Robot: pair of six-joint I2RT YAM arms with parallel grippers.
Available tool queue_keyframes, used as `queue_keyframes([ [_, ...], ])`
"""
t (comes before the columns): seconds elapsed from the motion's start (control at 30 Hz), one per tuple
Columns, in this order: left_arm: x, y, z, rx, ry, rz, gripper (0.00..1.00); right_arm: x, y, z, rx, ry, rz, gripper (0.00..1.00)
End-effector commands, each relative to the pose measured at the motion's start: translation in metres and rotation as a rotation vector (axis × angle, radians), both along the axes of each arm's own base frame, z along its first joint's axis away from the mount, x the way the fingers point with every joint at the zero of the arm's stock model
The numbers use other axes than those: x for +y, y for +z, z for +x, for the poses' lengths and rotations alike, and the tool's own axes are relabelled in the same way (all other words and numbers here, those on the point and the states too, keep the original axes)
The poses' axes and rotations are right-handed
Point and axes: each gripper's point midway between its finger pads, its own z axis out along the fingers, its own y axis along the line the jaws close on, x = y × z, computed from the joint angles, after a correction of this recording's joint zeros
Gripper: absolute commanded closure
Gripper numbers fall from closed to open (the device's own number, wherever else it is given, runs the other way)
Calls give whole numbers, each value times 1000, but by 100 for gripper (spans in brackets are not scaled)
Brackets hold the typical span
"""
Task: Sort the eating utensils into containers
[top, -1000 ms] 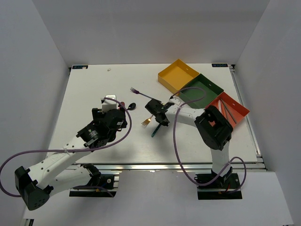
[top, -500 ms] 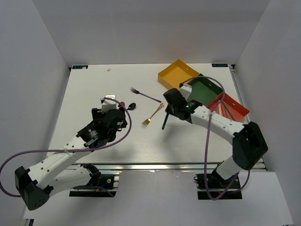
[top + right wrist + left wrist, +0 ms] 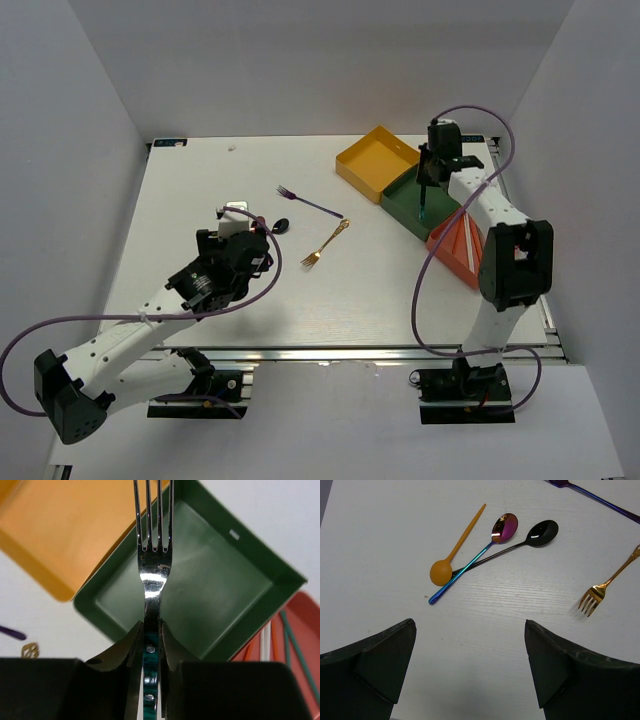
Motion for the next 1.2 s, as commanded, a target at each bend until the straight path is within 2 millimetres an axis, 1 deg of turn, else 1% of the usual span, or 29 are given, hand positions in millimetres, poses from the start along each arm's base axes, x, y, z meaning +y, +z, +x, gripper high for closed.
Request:
queue_keyframes([
  [0.0, 3, 0, 2, -9, 21, 8, 2, -23, 8, 26, 2, 61, -37, 100],
  [0.03, 3, 0, 2, -6, 19, 9, 2, -28, -3, 33, 22, 52, -33, 100],
  [0.1, 1, -1, 2, -3, 12, 9, 2, -32, -4, 45, 8, 66, -13, 100],
  [0.13, 1, -2, 2, -1, 9, 9, 2, -33, -14, 48, 25, 75, -11, 100],
  [0.17, 0, -2, 3, 1, 7, 10, 2, -32, -13, 52, 20, 80, -14, 100],
  [0.23, -1, -3, 3, 8, 0, 12, 2, -33, -24, 54, 50, 87, -23, 92],
  [0.27, -2, -4, 3, 11, -4, 12, 2, -33, -24, 54, 52, 89, -22, 86],
  [0.3, -2, -5, 3, 13, -4, 14, 2, -35, -23, 53, 53, 77, -27, 71],
  [0.37, -4, -5, 3, 16, -14, 10, 2, -37, -13, 53, 20, 48, -19, 60],
  [0.4, -4, -6, 3, 17, -14, 10, 2, -35, -14, 48, 23, 48, -6, 47],
  [0.43, -4, -5, 3, 16, -16, 9, 2, -30, 0, 45, -3, 49, 22, 39],
  [0.47, -4, -5, 3, 16, -16, 9, 2, -20, 8, 44, -25, 74, 57, 22],
  [0.5, -4, -5, 3, 16, -17, 10, 2, -15, 10, 39, -26, 77, 72, 11],
  [0.53, -4, -5, 3, 16, -17, 10, 2, -9, 23, 36, -53, 78, 80, 11],
  [0.6, -3, -4, 3, 13, -11, 10, 2, 8, 29, 26, -53, 43, 77, 11],
  [0.63, -3, -3, 3, 11, -10, 9, 2, 19, 34, 19, -57, 47, 79, 11],
  [0.67, -1, -2, 3, 5, -3, 9, 2, 38, 35, 9, -58, 15, 70, 11],
  [0.73, 1, -1, 3, 0, 6, 11, 2, 59, 24, -5, -40, -20, 49, 11],
  [0.77, 2, 1, 3, -5, 11, 7, 2, 81, 20, -16, -38, -24, 21, 11],
  [0.83, 4, 2, 3, -10, 18, 7, 2, 104, 2, -30, 3, -80, 35, 11],
  [0.87, 5, 3, 3, -14, 22, 5, 2, 126, -1, -40, -5, -76, 23, 11],
  [0.9, 5, 3, 3, -15, 25, 6, 2, 137, -5, -44, -10, -118, 49, 11],
  [0.93, 6, 3, 3, -16, 29, 5, 2, 146, -21, -50, 15, -131, 32, 11],
  [0.97, 6, 3, 3, -15, 26, 5, 2, 168, -20, -56, 9, -121, 47, 11],
  [1.0, 5, 3, 3, -15, 26, 2, 2, 176, -36, -57, 22, -177, 52, 11],
  [1.03, 6, 3, 3, -15, 26, 1, 2, 179, -44, -64, 49, -191, 32, 11],
  [1.07, 6, 3, 2, -16, 26, 0, 2, 195, -40, -66, 41, -190, 46, 11],
  [1.1, 6, 4, 2, -18, 23, -4, 2, 202, -54, -69, 60, -219, 52, 11],
  [1.17, 5, 6, 2, -23, 23, -12, 2, 220, -61, -77, 73, -203, 58, 11],
])
